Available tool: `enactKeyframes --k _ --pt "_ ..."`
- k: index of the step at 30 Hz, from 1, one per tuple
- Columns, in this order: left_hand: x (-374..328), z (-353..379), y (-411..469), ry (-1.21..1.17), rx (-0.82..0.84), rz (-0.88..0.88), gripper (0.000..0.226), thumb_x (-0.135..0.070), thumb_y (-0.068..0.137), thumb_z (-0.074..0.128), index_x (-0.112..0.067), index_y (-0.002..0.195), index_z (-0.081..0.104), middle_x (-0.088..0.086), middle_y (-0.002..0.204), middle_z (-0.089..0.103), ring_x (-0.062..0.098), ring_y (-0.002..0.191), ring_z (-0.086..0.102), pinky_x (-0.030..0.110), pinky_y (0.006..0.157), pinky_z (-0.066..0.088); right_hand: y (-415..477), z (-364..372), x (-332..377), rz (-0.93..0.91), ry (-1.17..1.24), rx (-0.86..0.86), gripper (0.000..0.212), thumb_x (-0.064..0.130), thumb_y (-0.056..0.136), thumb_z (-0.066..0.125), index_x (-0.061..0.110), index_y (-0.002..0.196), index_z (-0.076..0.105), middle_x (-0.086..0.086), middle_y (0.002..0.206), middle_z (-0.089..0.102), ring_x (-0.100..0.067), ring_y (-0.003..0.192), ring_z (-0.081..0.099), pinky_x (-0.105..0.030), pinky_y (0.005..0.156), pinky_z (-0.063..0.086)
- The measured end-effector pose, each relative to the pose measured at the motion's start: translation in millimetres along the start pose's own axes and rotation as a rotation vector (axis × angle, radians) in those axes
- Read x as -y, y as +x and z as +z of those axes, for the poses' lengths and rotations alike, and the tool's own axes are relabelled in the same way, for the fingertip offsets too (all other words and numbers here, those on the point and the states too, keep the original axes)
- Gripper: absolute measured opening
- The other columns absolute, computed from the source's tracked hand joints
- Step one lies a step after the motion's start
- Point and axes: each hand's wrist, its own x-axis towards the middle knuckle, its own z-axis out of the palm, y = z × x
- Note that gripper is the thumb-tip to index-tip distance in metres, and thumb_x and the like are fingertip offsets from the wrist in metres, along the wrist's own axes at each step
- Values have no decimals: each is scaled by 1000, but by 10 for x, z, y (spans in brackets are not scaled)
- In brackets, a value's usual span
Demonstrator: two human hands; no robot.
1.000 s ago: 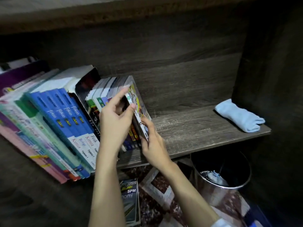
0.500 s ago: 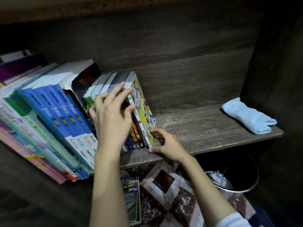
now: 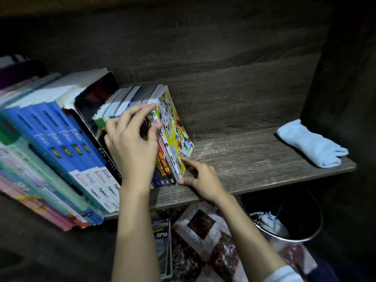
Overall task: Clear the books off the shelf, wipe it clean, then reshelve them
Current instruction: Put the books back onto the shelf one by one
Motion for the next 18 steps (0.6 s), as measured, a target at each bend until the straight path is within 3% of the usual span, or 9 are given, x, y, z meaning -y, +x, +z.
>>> enactKeyframes --k 3,4,8,16,18 --pt "-29 47 -31 -8 -35 -13 29 -22 82 70 -24 111 69 -7 112 64 20 103 42 1 93 12 11 34 -11 22 2 -19 73 28 72 79 29 138 47 -6 137 54 -20 126 49 -37 109 38" --pt "-35 63 -41 -11 -45 -23 29 -21 82 69 -25 111 68 -8 112 64 19 102 42 -1 93 10 18 47 -14 22 -2 -32 74 28 71 79 29 138 47 -6 136 54 -20 126 49 -38 108 39" --pt "-34 113 -73 -10 -64 -34 31 -22 83 66 -27 114 66 -11 114 61 12 96 35 24 83 30 29 83 -26 23 -27 -64 75 29 71 80 28 138 47 -4 137 54 -19 126 50 -38 107 40" --pt "6 145 -102 -9 -73 -8 32 -24 86 64 -28 118 64 -12 118 59 3 93 29 28 78 35 -42 90 36 -26 -254 -84 68 35 85 66 29 145 35 1 144 46 -18 131 38 -33 104 36" --pt "3 136 -118 8 -65 8 34 -22 86 64 -27 120 63 -12 120 58 9 94 34 29 78 36 -66 104 58 -34 -313 -103 66 37 87 62 28 146 33 1 144 45 -17 131 37 -30 103 34"
